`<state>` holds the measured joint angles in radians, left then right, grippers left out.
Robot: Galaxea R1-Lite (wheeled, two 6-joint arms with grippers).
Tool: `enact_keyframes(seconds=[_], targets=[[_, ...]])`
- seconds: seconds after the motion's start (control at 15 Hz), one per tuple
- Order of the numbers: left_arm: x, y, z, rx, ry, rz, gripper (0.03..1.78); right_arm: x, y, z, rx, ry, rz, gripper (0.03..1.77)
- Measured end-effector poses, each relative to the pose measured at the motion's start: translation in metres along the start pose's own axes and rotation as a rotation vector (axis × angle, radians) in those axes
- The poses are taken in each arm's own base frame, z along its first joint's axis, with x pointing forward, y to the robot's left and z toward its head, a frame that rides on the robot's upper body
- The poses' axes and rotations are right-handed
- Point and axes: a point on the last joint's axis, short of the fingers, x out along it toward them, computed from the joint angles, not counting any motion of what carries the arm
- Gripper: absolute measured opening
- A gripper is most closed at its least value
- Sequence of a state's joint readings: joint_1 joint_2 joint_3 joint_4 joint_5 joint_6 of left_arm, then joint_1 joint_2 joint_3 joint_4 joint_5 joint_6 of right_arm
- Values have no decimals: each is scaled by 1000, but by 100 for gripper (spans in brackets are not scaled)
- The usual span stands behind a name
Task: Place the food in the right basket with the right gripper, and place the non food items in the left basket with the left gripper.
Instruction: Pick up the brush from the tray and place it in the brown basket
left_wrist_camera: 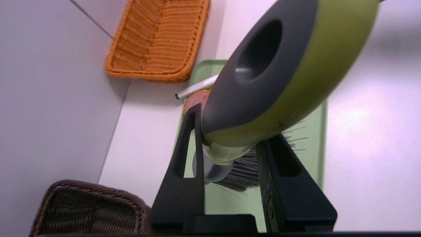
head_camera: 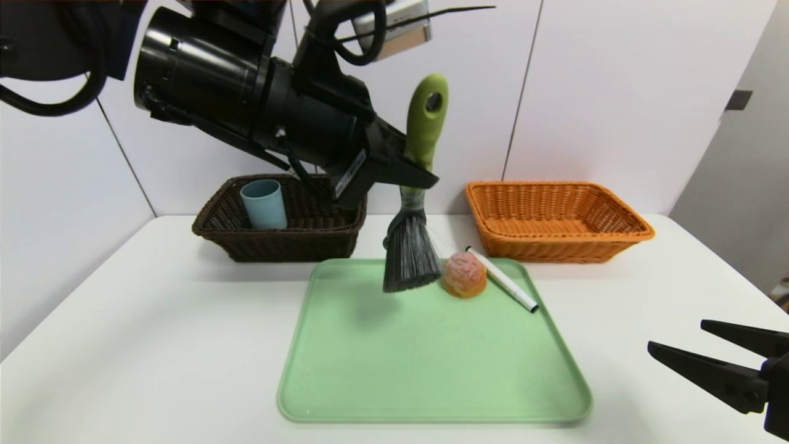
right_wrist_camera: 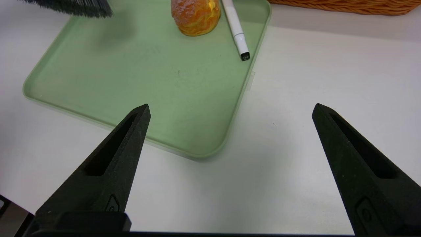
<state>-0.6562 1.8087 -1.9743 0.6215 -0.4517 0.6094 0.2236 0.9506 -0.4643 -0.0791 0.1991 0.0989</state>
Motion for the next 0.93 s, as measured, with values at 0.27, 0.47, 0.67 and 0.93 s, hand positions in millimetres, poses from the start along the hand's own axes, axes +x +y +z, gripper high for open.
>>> enact_keyframes(seconds=[0.27, 0.47, 0.67, 0.93], targets=[[-29, 19, 2, -67, -58, 125, 46, 1, 0, -1, 1, 7, 5, 170], [-50, 41, -3, -104, -102, 246, 47, 1, 0, -2, 3, 11, 1, 170], [-67, 60, -15, -135, -106, 335, 46, 2, -1, -6, 7, 24, 3, 170], [-72, 90, -30, -214, -172, 432, 46, 2, -1, -7, 7, 26, -6, 170]])
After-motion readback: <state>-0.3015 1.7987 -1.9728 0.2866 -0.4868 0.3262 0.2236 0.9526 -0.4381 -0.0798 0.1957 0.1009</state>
